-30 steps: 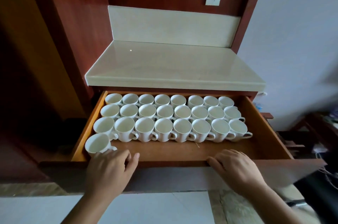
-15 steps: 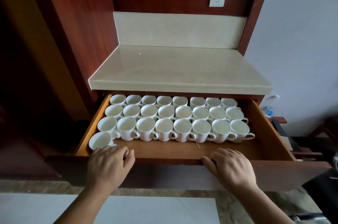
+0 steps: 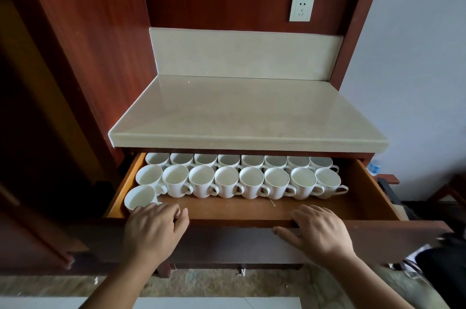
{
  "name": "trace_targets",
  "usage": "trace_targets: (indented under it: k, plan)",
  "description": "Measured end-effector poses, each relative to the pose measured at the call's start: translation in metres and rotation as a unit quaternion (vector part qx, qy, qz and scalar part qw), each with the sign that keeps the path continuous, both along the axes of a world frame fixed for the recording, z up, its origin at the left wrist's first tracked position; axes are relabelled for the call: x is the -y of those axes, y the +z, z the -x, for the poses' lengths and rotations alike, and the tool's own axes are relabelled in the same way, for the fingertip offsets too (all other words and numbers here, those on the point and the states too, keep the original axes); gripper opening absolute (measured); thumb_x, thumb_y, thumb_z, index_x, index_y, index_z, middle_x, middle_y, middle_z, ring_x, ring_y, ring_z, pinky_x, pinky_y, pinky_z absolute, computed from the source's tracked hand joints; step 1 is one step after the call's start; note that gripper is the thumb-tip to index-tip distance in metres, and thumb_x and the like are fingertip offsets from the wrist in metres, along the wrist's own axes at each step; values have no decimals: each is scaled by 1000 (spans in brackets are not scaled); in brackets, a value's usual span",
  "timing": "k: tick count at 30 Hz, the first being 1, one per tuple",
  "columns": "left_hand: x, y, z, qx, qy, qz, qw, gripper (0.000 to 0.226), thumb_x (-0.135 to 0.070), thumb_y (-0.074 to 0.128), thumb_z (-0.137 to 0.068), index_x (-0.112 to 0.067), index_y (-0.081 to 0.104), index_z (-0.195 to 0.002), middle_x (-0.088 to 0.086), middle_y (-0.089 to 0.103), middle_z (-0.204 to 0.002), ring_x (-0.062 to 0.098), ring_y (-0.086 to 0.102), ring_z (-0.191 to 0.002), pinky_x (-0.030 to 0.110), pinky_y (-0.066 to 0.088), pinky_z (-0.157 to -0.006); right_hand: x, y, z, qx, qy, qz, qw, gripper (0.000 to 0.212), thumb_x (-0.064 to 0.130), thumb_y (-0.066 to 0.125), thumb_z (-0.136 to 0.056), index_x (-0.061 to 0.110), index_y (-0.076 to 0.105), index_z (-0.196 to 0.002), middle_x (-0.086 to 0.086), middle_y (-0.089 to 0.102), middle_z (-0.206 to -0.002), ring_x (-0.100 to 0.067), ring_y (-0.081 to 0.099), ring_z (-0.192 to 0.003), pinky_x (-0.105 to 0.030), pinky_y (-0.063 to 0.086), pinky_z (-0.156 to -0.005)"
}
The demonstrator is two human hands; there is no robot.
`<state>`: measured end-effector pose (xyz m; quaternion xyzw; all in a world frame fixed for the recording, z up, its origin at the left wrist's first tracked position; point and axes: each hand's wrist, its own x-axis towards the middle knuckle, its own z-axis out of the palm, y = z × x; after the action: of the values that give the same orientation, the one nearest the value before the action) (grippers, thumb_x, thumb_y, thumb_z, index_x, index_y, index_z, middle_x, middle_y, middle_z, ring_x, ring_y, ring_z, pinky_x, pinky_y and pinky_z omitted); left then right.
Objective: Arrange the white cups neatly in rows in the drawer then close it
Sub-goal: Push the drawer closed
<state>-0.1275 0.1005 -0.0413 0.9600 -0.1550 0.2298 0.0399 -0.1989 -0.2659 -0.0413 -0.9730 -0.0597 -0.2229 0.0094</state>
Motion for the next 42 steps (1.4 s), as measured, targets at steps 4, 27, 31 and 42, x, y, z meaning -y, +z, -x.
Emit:
trace_targets:
  k: [4, 27, 31, 42]
  plan:
    - [7, 3, -27, 5, -11, 5, 1000, 44, -45, 44, -96, -26, 43, -56, -8, 43, -49, 17, 42, -49, 35, 38, -57, 6, 2, -30, -4, -8, 9, 1000, 60, 85, 49, -79, 29, 39, -60, 11, 46, -59, -14, 56, -60, -33, 41, -57]
    - [28, 14, -131, -50, -20, 40, 998, 51, -49, 38, -100, -22, 54, -60, -5, 58, -56, 24, 60, -58, 37, 44, -62, 11, 33, -131, -176, -77, -27, 981, 54, 87, 40, -79, 34, 55, -79, 12, 67, -96, -13, 62, -102, -32, 43, -87]
    - [23, 15, -95, -23, 21, 217, 976, 22, -37, 70, -93, -18, 68, -105, -1, 70, -103, 25, 62, -97, 47, 50, -88, 9, 34, -102, -60, -95, -187, 976, 47, 53, 73, -81, 27, 66, -120, 5, 58, -121, -21, 50, -117, -40, 41, -103]
    - [38, -33, -82, -189, 249, 570, 760, 129, -58, 86, -72, -23, 1, -161, 14, 21, -168, 33, 30, -151, 56, 37, -117, 9, 1, -75, -40, -314, -558, 768, 114, 46, 83, -79, 10, 12, -160, -7, 9, -164, -29, 31, -145, -49, 32, -114]
